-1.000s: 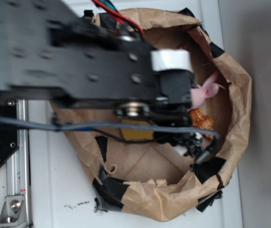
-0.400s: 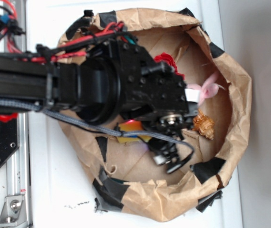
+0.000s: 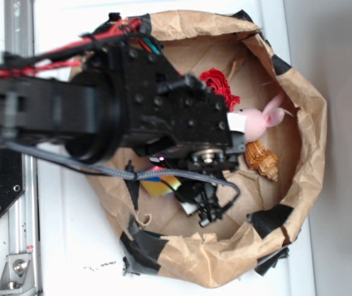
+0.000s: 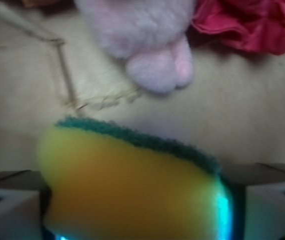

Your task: Grab the green sponge.

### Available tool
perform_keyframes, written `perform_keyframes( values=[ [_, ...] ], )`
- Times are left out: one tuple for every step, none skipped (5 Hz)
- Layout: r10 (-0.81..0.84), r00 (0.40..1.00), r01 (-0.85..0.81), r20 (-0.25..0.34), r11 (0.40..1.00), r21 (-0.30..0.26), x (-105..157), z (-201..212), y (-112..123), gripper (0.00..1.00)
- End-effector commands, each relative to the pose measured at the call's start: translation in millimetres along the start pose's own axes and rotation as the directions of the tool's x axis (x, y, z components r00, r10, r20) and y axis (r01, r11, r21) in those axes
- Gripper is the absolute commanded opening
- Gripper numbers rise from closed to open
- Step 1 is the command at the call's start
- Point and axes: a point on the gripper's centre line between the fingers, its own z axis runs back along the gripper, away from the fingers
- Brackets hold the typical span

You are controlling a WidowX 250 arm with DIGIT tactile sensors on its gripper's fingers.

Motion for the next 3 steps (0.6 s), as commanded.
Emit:
perform_keyframes(
  values=[
    [-0.036,0.962,0.052,0.269,0.997,-0.053,21,122,4,0.0],
    [-0.026,0.964,0.033,0.266,0.999,-0.024,14,148,8,0.0],
    [-0.094,0.972,0.075,0.216,0.993,0.092,13,141,8,0.0]
  ],
)
